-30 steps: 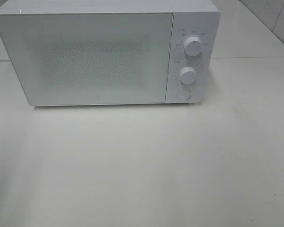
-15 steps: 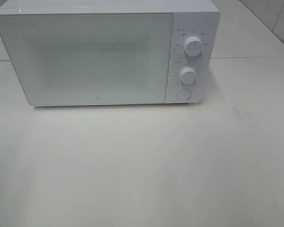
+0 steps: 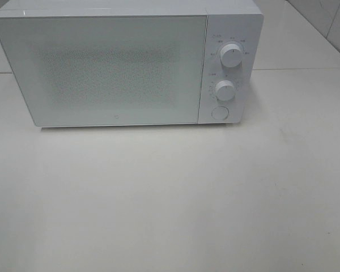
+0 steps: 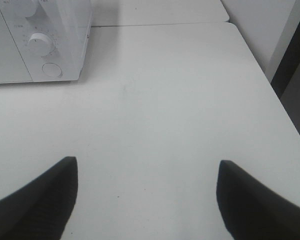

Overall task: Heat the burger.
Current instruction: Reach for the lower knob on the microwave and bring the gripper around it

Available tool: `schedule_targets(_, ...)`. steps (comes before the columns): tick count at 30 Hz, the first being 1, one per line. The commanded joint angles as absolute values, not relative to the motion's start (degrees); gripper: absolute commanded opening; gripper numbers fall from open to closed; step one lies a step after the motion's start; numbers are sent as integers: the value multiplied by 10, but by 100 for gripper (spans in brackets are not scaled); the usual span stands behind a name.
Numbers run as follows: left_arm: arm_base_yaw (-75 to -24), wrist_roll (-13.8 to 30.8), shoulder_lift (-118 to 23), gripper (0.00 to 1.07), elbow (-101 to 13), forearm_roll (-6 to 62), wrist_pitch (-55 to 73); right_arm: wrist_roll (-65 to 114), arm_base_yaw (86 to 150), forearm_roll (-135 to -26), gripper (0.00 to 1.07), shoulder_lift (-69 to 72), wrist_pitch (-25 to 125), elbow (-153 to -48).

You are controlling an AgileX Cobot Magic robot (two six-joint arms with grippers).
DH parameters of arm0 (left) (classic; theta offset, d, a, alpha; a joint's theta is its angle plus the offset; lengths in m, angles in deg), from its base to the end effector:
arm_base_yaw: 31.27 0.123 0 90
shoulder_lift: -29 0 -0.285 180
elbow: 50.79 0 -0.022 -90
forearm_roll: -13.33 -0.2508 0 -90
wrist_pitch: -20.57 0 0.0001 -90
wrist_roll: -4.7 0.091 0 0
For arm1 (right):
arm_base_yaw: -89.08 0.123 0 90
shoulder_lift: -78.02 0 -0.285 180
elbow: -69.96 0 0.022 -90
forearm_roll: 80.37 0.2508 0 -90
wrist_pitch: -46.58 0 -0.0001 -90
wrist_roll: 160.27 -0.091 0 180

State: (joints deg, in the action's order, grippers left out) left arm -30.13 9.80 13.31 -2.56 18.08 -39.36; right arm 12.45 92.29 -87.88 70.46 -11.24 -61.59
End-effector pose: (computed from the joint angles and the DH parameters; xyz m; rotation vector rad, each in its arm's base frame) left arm 0.0167 -0.0062 0.2796 0.0711 2.1575 -0.0386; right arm -0.0035 -0.0103 0.2826 0.0728 1.9790 -0.0365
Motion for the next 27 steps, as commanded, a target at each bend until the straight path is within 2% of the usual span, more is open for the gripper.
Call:
schedule_targets(1, -299, 97, 169, 104, -22, 187, -388, 126, 922, -875, 76, 719, -109, -615)
schedule_targets(9, -299, 97, 232, 104, -22, 185, -388, 125, 924, -876, 76, 719, -109, -615)
schedule_targets(27, -299, 97, 230, 104, -22, 185, -387, 118, 924, -897, 76, 698, -61, -628)
